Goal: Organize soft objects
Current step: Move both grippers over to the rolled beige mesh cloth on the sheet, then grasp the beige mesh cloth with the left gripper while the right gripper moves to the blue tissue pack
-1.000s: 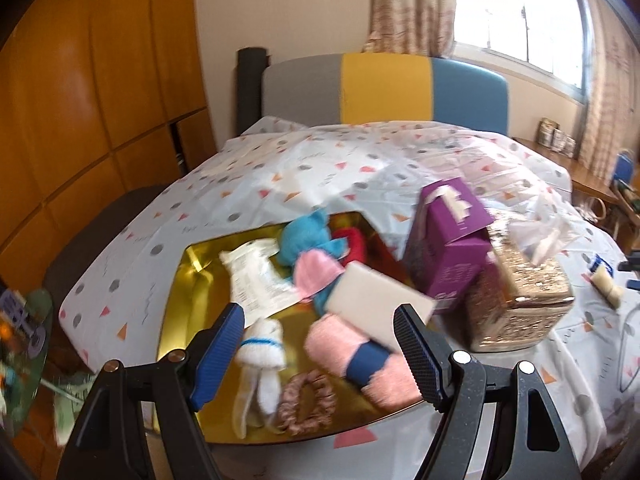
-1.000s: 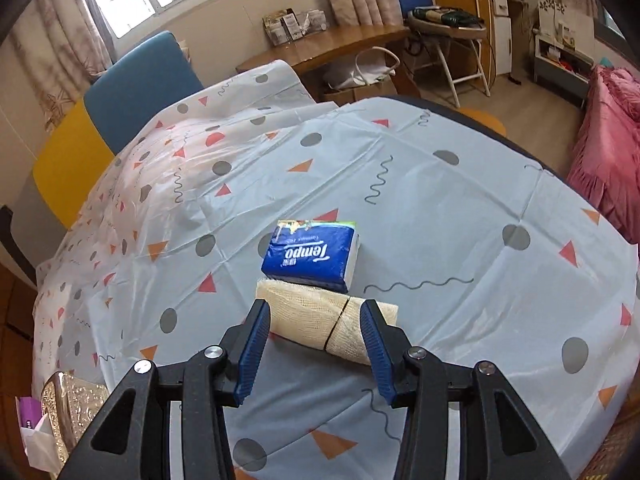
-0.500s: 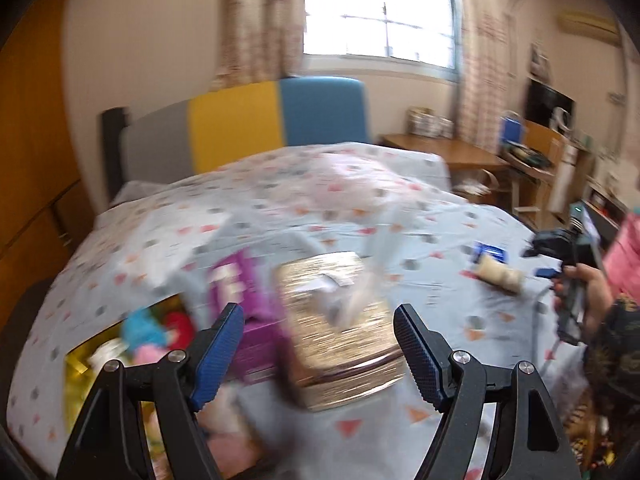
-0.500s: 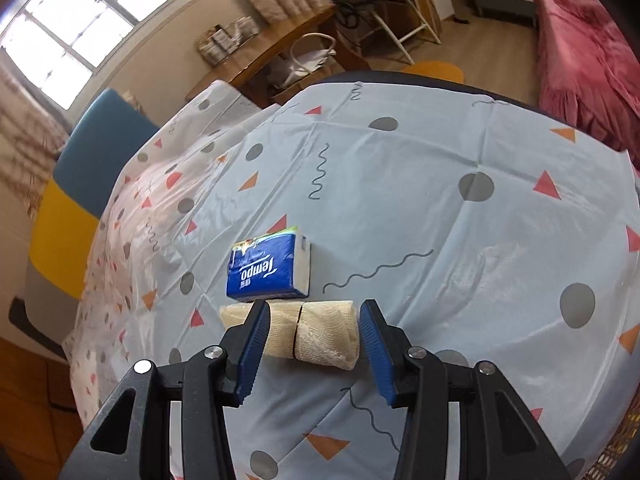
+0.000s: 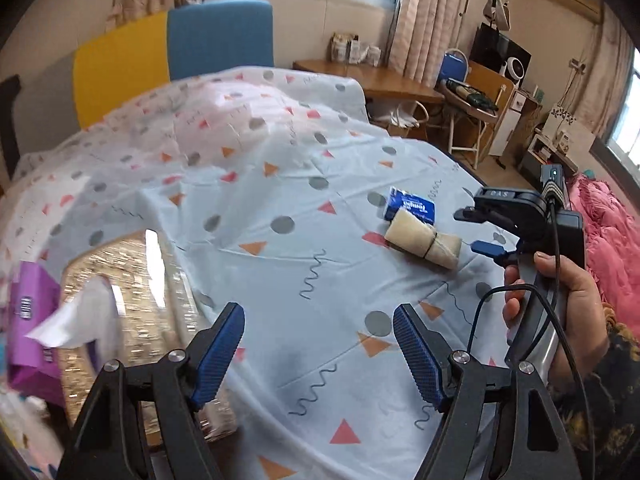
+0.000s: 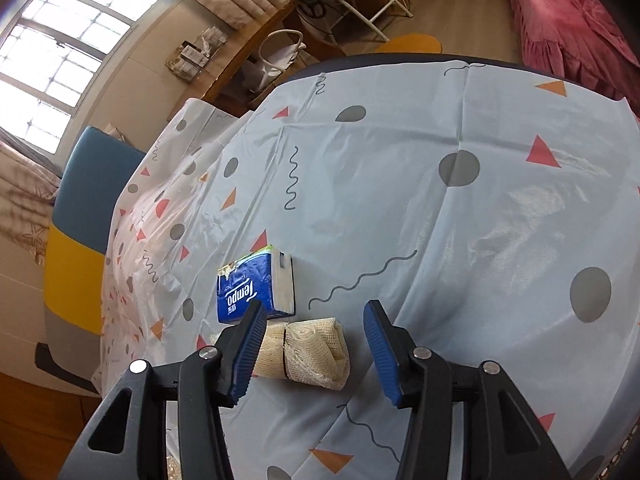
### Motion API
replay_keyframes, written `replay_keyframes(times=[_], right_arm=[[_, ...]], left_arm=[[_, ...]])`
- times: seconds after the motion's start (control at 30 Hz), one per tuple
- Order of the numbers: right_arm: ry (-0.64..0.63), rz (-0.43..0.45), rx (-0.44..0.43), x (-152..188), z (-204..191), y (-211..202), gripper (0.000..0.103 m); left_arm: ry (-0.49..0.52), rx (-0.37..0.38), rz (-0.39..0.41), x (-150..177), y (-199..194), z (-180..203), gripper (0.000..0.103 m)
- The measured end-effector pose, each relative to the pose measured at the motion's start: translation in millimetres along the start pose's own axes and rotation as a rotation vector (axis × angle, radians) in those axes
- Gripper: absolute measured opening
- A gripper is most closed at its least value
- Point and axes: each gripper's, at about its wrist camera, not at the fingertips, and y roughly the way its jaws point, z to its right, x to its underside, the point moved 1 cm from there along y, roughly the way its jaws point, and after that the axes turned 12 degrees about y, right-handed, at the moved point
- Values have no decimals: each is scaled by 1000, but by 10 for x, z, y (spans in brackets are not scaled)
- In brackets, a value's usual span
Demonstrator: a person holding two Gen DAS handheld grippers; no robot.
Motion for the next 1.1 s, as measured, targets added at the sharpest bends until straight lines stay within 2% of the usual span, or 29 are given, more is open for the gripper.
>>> replay_keyframes(times=[0.13,0.2,0.23,0.27,0.3,0.37,0.47,0.5,0.63,0.8,0.97,1.1], right_arm=[[-59,-36,0,42,-100,143,53],[-62,-160,-60,95,-148,249,54],[-60,-239,-127,147,-185,287,54],[-68,-288,-168,205,-230,298,53],[-78,-301,-190,248,-264,273,52],[-82,-280,-245,270,-304,171,50],[-96,-107,-156,176,-267,-35,51],[-73,-73,-157,138,-233,-87,51],[64,-8,-147,19,-12,-192,51],[145,-7,-148,-40,123,-199,51],[101,-45,-141,3,52,-141,51],[94,-62,-151,36,39,-127,51]], left_arm=[[-45,26,-53,45,229,-11,77],[-56,25,-63,45,293,-32,77],[-63,29,-68,50,304,-51,77],[-73,31,-73,42,325,-63,77],[-80,31,-76,31,344,-80,77],[-97,35,-85,-14,393,-87,78],[-110,42,-95,-117,499,-63,78],[-112,40,-100,-158,547,-44,78],[-122,71,-113,-369,772,69,77],[-121,99,-148,-654,1130,269,77],[-182,107,-201,-831,1515,347,76],[-216,115,-210,-909,1703,406,76]])
